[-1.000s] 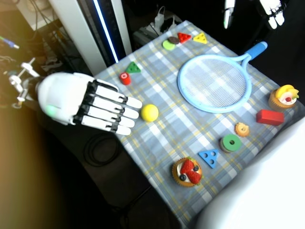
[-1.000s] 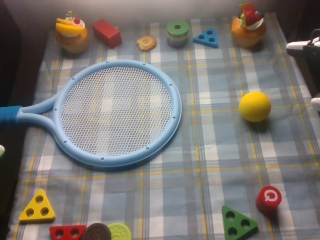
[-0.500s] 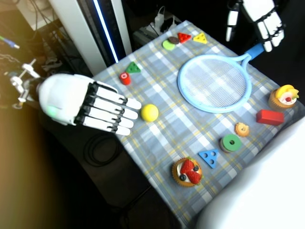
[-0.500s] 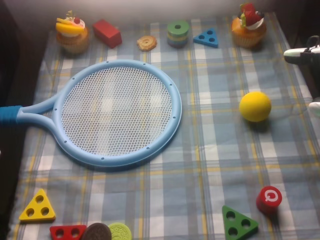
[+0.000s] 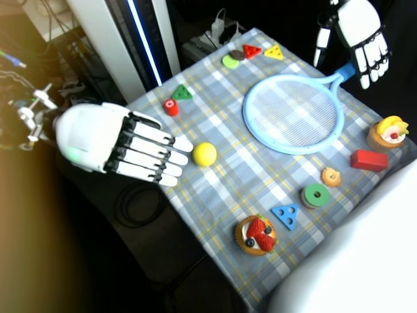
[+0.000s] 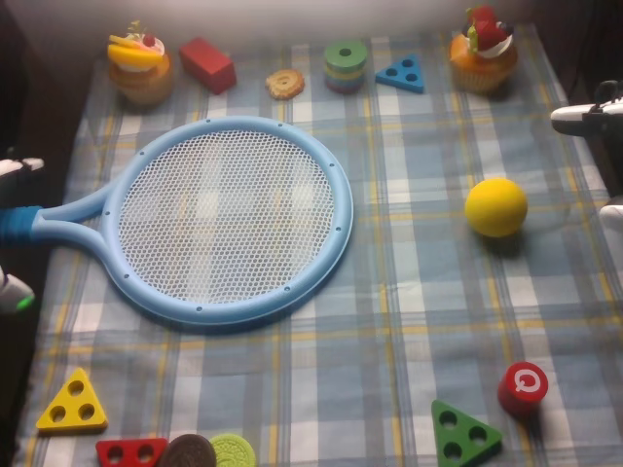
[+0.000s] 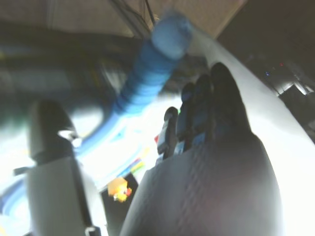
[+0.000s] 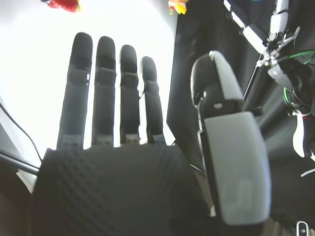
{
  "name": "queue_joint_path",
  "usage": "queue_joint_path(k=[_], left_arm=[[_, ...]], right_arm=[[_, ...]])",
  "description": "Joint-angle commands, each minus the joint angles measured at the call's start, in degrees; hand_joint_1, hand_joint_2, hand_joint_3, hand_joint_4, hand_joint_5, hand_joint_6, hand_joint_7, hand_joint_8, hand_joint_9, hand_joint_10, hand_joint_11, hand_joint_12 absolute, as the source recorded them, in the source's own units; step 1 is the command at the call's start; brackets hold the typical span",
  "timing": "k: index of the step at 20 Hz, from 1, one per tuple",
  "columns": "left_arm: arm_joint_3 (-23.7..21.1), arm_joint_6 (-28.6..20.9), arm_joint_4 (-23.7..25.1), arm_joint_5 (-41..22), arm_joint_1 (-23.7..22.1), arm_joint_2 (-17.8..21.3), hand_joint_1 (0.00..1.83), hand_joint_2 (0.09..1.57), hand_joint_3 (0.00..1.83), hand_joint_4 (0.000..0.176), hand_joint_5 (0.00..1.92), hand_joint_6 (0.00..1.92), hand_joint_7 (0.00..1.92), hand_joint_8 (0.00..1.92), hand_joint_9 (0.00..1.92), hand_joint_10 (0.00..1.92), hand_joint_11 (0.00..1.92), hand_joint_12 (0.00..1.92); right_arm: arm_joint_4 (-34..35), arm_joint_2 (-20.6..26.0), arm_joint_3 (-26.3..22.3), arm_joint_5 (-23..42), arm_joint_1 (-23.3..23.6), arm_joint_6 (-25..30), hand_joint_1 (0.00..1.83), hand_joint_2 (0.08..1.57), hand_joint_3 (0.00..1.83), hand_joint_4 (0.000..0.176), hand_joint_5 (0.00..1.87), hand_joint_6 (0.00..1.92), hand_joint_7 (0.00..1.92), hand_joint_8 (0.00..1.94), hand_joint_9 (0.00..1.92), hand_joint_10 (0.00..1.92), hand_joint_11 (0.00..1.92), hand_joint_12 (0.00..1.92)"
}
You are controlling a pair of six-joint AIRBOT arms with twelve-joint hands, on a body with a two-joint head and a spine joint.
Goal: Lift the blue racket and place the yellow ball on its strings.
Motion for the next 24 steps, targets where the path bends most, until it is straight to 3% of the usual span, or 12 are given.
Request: queue_joint_path(k=[1,11,13,14,15,16,17,18,19,21,23,24], left_arm=[[0.8,0.4,0.6,-3.7,-0.5,-0.1,0.91,0.85,0.0,0.176,0.09,0.01,0.29,0.01,0.2,0.01,0.0,0.41],[2.9,4.1,-2.4,-1.7,-1.5,-2.6,1.01,0.88,0.0,0.176,0.55,0.01,0.61,0.01,0.51,0.02,0.03,0.9],[3.4,4.1,-3.5,-1.6,-1.5,-2.6,1.03,0.94,0.0,0.051,0.86,0.03,0.83,0.02,0.69,0.02,0.1,1.02],[3.6,4.1,-3.9,-1.6,-1.5,-2.6,1.03,0.97,0.0,0.011,0.96,0.02,0.91,0.02,0.74,0.02,0.12,1.05],[3.6,4.1,-4.1,-1.6,-1.4,-2.6,1.06,1.03,0.0,0.133,1.11,0.55,1.02,0.02,0.83,0.03,0.16,1.08],[3.6,4.1,-4.2,-1.6,-1.3,-2.6,1.07,1.05,0.0,0.123,1.09,0.76,1.08,0.05,0.91,0.06,0.19,1.12],[3.6,4.1,-4.3,-1.7,-1.2,-2.6,1.05,1.06,0.0,0.165,1.05,0.87,0.95,0.53,0.82,0.46,0.2,1.23],[3.5,4.1,-4.4,-2.0,-1.2,-2.6,0.97,1.02,0.0,0.045,0.86,1.24,0.8,1.2,0.69,1.16,0.21,1.47],[3.3,4.1,-4.4,-2.4,-1.2,-2.6,0.95,1.05,0.0,0.024,0.79,1.75,0.73,1.78,0.63,1.77,0.4,1.83],[2.6,4.1,-4.0,-2.7,-1.2,-2.4,1.04,1.14,0.01,0.037,0.94,1.91,0.86,1.92,0.88,1.91,0.89,1.92],[0.7,2.6,-1.4,-3.5,-1.2,-1.4,0.94,1.36,0.02,0.136,0.99,1.92,1.22,1.92,1.35,1.92,1.4,1.92],[-0.4,0.4,0.5,-4.0,-1.1,-0.5,1.16,1.38,0.0,0.163,1.03,1.92,1.37,1.92,1.55,1.92,1.59,1.92]], right_arm=[[1.0,0.0,0.3,6.8,0.2,0.1,0.75,1.24,0.0,0.0,0.49,0.0,0.61,0.01,0.62,0.01,0.53,0.19],[1.1,-0.2,0.3,6.8,-0.1,0.1,0.75,1.25,0.0,0.0,0.49,0.0,0.62,0.01,0.65,0.01,0.55,0.2],[1.1,-0.2,0.4,6.8,-0.1,0.1,0.74,1.25,0.0,0.0,0.48,0.0,0.63,0.0,0.64,0.0,0.54,0.21],[1.1,-0.3,0.4,6.8,-0.1,0.1,0.74,1.25,0.0,0.0,0.49,0.0,0.63,0.0,0.64,0.0,0.53,0.21],[1.1,-0.3,0.4,6.8,-0.1,0.1,0.74,1.25,0.0,0.0,0.49,0.0,0.63,0.0,0.64,0.0,0.53,0.21],[1.1,-0.3,0.4,6.8,-0.1,0.1,0.73,1.25,0.0,0.0,0.49,0.0,0.63,0.0,0.65,0.0,0.54,0.21],[1.1,-0.3,0.4,6.8,-0.1,0.1,0.72,1.25,0.0,0.0,0.49,0.0,0.64,0.01,0.65,0.01,0.55,0.22],[1.1,-0.3,0.4,6.8,-0.1,0.1,0.72,1.25,0.0,0.0,0.49,0.0,0.64,0.01,0.65,0.0,0.55,0.22],[1.1,-0.4,0.5,6.8,-0.1,0.1,0.7,1.25,0.0,0.0,0.49,0.0,0.65,0.01,0.65,0.0,0.55,0.22],[1.1,-0.4,0.5,6.8,-0.2,0.1,0.67,1.26,0.0,0.0,0.49,0.0,0.65,0.01,0.66,0.0,0.55,0.23],[1.2,-0.4,0.5,6.9,-0.2,0.1,0.67,1.26,0.0,0.0,0.48,0.0,0.65,0.0,0.65,0.0,0.55,0.23],[1.2,-0.4,0.5,6.9,-0.2,0.1,0.69,1.26,0.0,0.0,0.48,0.0,0.66,0.0,0.66,0.0,0.55,0.24]])
